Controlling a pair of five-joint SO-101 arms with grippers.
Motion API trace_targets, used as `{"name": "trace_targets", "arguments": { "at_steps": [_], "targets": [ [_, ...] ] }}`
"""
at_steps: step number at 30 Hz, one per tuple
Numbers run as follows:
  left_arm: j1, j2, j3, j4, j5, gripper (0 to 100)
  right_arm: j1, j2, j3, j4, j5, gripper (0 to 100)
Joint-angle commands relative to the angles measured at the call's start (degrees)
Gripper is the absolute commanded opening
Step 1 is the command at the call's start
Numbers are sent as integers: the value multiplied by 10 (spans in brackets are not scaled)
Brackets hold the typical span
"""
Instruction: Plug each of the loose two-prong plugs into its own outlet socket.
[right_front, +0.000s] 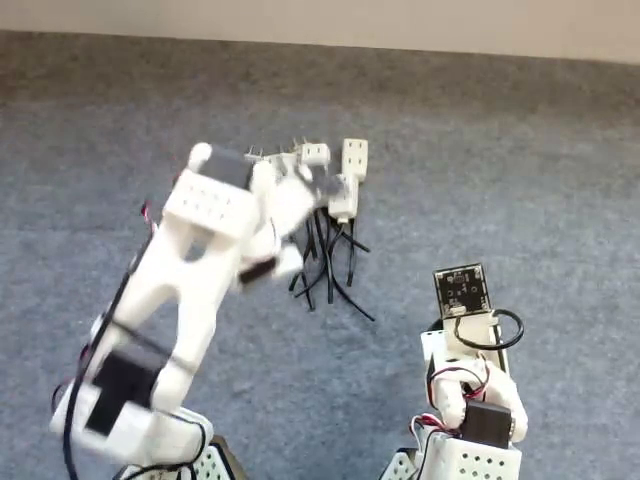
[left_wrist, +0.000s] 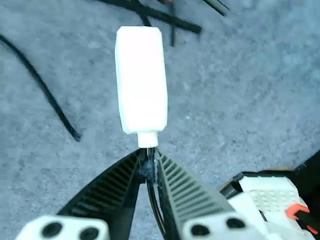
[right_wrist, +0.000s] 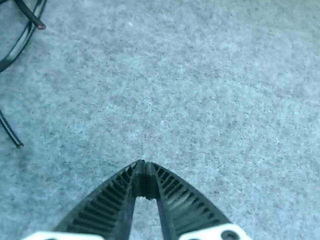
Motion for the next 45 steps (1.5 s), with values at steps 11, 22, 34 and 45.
{"name": "trace_targets", "arguments": {
  "at_steps": [11,22,34,45],
  "targets": [
    [15,-431,553,-226,-82,5,2,-6,87,0,4,9],
    [-41,-509,751,-331,-279,274,2,-6,87,0,2,9],
    [-154,-818,586,-136,-277,231,2,-6,87,-2,2,9],
    [-99,-839,753,-379,-32,228,1,-6,87,0,2,9]
  ]
}}
